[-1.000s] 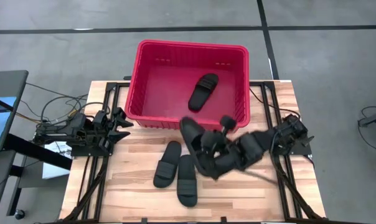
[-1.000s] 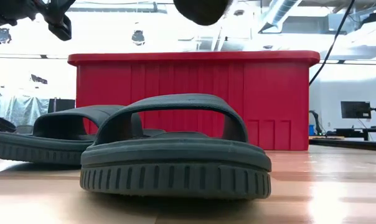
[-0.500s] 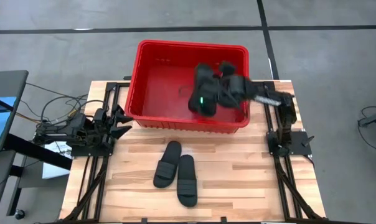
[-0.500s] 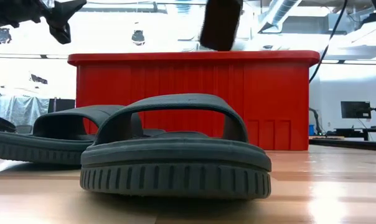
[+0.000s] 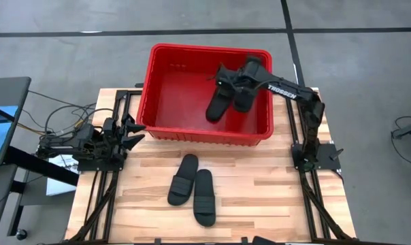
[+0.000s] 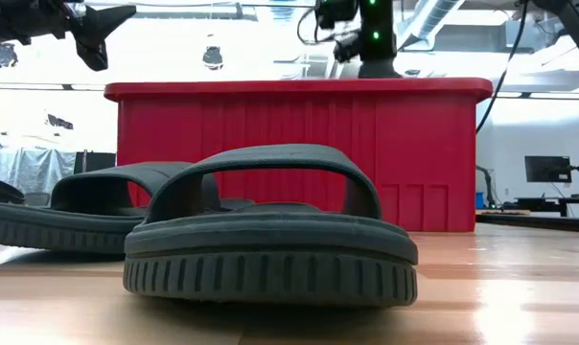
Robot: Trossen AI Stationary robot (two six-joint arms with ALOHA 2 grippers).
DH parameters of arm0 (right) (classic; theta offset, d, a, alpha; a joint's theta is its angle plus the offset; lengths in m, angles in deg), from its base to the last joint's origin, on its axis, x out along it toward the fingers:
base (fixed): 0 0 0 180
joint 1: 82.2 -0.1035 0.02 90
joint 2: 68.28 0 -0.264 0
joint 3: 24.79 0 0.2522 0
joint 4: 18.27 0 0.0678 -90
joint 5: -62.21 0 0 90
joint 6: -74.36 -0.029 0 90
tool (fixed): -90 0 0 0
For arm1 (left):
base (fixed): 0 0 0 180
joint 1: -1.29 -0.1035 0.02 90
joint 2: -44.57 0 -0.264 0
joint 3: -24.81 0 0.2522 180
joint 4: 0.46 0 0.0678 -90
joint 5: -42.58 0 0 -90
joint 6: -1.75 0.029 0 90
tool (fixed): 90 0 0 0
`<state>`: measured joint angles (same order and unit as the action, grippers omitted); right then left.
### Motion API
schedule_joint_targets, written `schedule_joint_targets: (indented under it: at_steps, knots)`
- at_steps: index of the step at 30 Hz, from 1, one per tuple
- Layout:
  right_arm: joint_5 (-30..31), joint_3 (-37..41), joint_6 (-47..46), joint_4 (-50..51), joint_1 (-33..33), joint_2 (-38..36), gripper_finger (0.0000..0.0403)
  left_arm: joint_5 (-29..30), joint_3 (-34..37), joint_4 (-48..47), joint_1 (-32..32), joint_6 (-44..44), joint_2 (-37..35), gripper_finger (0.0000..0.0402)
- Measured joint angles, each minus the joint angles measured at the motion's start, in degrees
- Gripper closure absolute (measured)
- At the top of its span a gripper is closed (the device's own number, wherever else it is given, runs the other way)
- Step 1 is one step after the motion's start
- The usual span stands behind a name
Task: Pick and place slides into bin
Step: Put the black slide into the red bin
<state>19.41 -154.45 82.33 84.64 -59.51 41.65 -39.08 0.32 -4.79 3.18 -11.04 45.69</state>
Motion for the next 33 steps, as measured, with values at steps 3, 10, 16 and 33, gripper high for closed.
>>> schedule_joint_targets:
  at_steps: [3,10,16,33]
  knots:
    - [-1.82,3.88,0.67,-0.83,1.14,0.00,0.0402,0.05,0.00,-0.05,0.00,0.01,0.00,0.0219]
    - [-5.59,10.82,4.44,-9.14,2.82,0.02,0.0402,0.07,0.00,-0.11,0.00,-0.03,0.00,0.0219]
    - [-6.84,16.29,8.96,-13.85,4.20,0.01,0.0402,0.09,0.00,-0.11,0.00,-0.27,0.00,0.0219]
    - [-11.94,24.48,17.05,-22.93,7.42,0.02,0.0402,0.72,0.00,-0.13,0.02,-0.46,0.00,0.0219]
